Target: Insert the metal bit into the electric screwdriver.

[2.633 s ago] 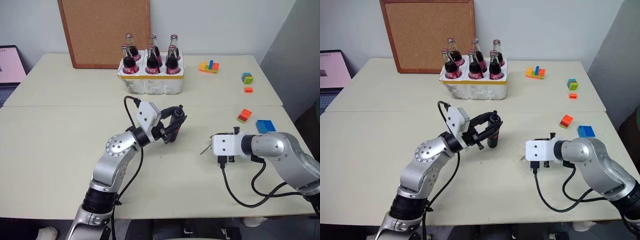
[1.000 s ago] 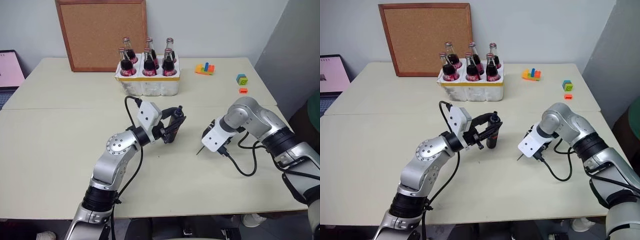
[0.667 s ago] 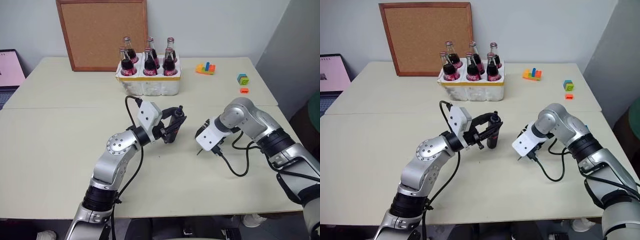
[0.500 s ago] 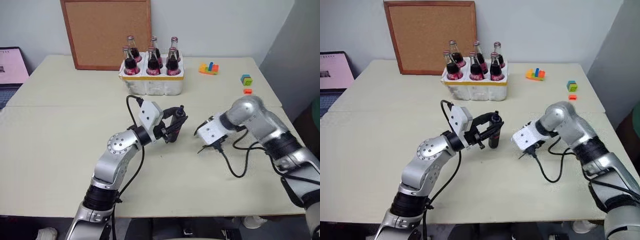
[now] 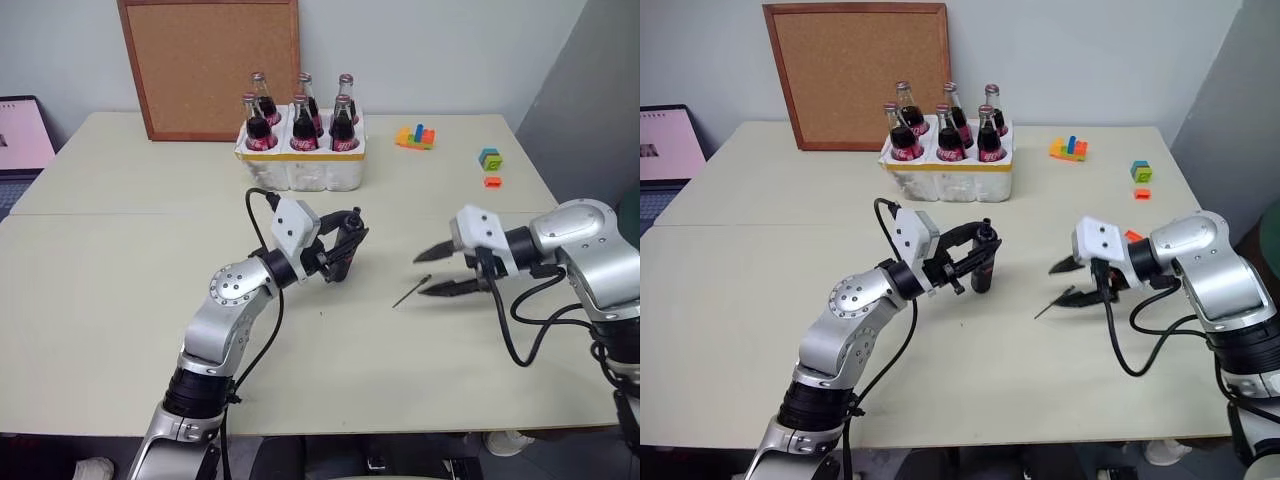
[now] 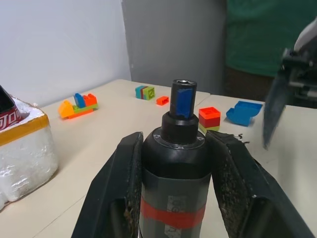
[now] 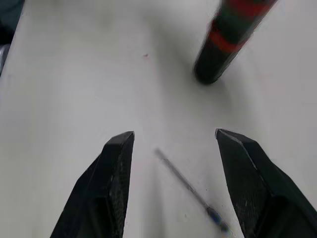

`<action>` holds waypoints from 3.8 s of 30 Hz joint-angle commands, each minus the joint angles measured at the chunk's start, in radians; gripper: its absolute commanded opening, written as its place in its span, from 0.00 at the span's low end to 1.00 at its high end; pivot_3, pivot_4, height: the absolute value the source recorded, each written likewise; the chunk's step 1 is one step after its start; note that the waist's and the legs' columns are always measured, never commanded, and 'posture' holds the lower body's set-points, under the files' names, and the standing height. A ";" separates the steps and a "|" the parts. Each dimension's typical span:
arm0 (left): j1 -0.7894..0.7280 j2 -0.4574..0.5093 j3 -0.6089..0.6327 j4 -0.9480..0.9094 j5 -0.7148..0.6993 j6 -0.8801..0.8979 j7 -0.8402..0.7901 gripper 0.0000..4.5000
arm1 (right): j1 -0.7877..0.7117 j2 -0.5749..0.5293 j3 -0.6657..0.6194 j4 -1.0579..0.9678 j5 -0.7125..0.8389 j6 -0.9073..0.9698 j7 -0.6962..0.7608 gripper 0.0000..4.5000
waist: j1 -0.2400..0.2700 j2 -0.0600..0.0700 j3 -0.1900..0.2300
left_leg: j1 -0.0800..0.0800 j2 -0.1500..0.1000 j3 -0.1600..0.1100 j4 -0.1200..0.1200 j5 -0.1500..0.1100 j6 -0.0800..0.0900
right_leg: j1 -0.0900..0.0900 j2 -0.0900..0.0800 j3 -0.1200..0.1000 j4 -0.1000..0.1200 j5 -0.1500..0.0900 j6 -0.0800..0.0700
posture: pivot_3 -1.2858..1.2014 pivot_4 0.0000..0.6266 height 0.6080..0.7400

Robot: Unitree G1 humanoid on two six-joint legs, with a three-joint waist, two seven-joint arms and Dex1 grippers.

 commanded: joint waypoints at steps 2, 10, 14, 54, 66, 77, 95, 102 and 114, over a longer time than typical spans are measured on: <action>-0.019 0.003 0.011 -0.013 0.005 -0.027 -0.001 0.36 | 0.019 0.107 -0.128 -0.092 0.167 0.205 -0.172 0.56 | -0.001 0.000 0.000 | 0.000 0.000 0.000 0.000 0.000 0.000 | 0.000 0.000 0.000 0.000 0.000 0.000 | 0.52 0.24 1.00; -0.015 0.009 0.021 -0.011 0.007 -0.035 0.003 0.36 | 0.057 0.271 -0.333 -0.171 0.276 0.319 -0.512 0.53 | -0.002 0.000 0.000 | -0.001 0.000 0.001 0.000 0.000 0.000 | -0.001 0.000 0.001 -0.001 0.000 0.000 | 0.52 0.24 1.00; -0.013 0.008 0.023 -0.011 0.007 -0.039 0.009 0.36 | 0.108 0.341 -0.381 -0.241 0.265 0.312 -0.679 0.45 | -0.002 0.000 0.000 | -0.002 0.000 0.001 -0.001 0.000 0.000 | -0.001 0.000 0.001 -0.001 0.000 0.000 | 0.52 0.24 1.00; -0.027 0.023 0.025 0.001 0.006 -0.044 0.008 0.36 | -0.243 -0.048 0.480 0.349 -0.444 -0.696 0.064 0.95 | -0.006 -0.002 0.003 | -0.001 0.001 0.002 -0.015 0.000 0.000 | -0.002 0.002 0.001 -0.015 0.000 0.001 | 0.52 0.24 1.00; -0.014 0.020 0.026 -0.010 0.011 -0.046 0.022 0.36 | -0.349 0.082 0.576 0.574 -0.605 -0.866 0.135 0.67 | -0.003 -0.001 0.003 | 0.000 0.001 0.002 -0.014 0.000 -0.001 | -0.001 0.001 0.002 -0.014 0.000 0.001 | 0.52 0.24 1.00; -0.017 0.007 0.020 0.000 0.015 -0.054 0.025 0.36 | -0.377 0.122 0.581 0.613 -0.679 -0.888 0.144 0.13 | -0.007 -0.002 0.003 | 0.003 0.002 0.002 -0.013 0.001 0.000 | 0.001 0.001 0.002 -0.012 0.006 0.000 | 0.52 0.24 1.00; -0.056 -0.020 0.052 -0.037 -0.031 0.003 0.050 0.36 | -0.091 -0.039 0.181 0.128 -0.364 -0.503 0.102 0.00 | 0.017 -0.002 0.003 | -0.002 0.001 0.001 -0.014 0.002 -0.001 | -0.001 0.000 0.001 -0.014 0.006 0.000 | 0.52 0.24 1.00; -0.073 -0.025 0.074 -0.056 -0.063 0.055 0.060 0.36 | 0.136 -0.026 -0.120 -0.215 -0.061 -0.022 -0.044 0.00 | 0.020 -0.001 0.003 | -0.002 0.001 0.002 -0.014 0.002 -0.001 | -0.001 -0.001 0.001 -0.015 0.006 0.001 | 0.52 0.24 1.00; -0.051 -0.028 0.059 -0.127 -0.131 0.146 0.048 0.36 | -0.030 0.377 -0.538 -0.453 0.416 0.544 -0.637 0.00 | 0.017 -0.001 0.003 | -0.001 0.000 0.002 -0.014 0.002 -0.001 | -0.001 0.000 0.001 -0.014 0.005 0.001 | 0.52 0.24 1.00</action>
